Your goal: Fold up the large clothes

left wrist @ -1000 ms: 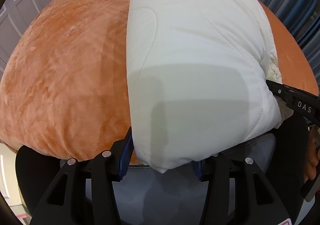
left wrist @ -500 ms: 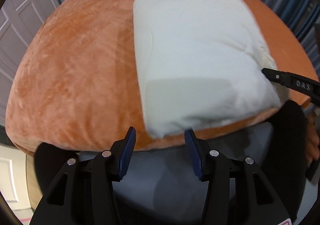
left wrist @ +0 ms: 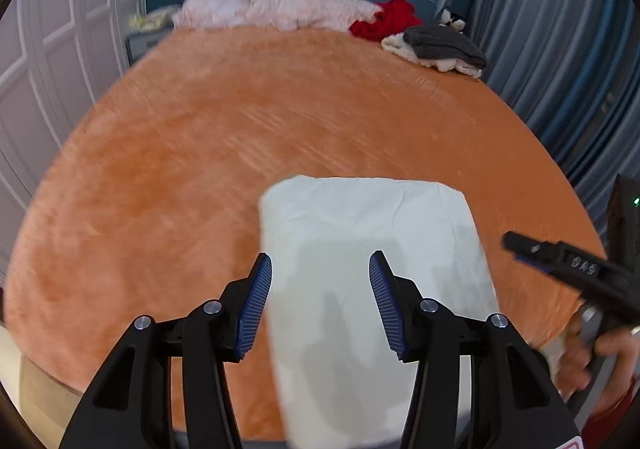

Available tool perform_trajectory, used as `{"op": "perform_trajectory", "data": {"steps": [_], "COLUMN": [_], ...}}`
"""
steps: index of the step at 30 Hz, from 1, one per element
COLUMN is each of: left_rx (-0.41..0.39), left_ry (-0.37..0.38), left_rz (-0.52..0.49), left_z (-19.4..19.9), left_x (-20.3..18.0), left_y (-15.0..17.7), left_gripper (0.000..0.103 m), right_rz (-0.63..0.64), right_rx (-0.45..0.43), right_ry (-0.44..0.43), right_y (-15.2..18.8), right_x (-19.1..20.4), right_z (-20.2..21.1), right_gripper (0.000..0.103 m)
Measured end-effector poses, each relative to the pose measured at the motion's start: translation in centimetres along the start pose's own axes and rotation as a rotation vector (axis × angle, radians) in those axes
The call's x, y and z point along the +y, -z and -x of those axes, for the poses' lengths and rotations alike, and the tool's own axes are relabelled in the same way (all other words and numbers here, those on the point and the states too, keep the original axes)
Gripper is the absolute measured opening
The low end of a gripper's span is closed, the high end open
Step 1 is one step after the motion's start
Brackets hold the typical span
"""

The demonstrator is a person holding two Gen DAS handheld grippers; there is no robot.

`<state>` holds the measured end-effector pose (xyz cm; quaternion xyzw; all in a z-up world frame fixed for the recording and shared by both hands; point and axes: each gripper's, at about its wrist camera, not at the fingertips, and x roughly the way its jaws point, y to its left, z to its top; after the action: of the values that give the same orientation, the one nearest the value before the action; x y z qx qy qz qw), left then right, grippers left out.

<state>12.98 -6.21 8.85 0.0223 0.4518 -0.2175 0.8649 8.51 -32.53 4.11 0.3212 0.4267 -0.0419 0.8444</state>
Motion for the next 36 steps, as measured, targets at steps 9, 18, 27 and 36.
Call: {"op": "perform_trajectory", "data": {"steps": [9, 18, 27, 36], "left_rx": [0.081, 0.104, 0.089, 0.072], "left_ry": [-0.002, -0.041, -0.132, -0.205], "left_rz": [-0.003, -0.066, -0.109, -0.15], "left_z": [-7.3, -11.8, -15.2, -17.0], "left_x": [-2.9, -4.8, -5.4, -5.9], "left_y": [-0.5, 0.9, 2.2, 2.9], "left_gripper": [0.043, 0.002, 0.0, 0.0], "right_rz": [0.025, -0.011, 0.081, 0.101], "right_rx": [-0.03, 0.023, 0.028, 0.015], "right_ry": [0.039, 0.168, 0.227, 0.222], "right_y": [1.6, 3.2, 4.2, 4.6], "right_x": [-0.4, -4.5, -4.3, -4.8], "right_z": [-2.1, -5.7, -8.0, -9.1], "right_gripper": [0.007, 0.01, 0.013, 0.013]}}
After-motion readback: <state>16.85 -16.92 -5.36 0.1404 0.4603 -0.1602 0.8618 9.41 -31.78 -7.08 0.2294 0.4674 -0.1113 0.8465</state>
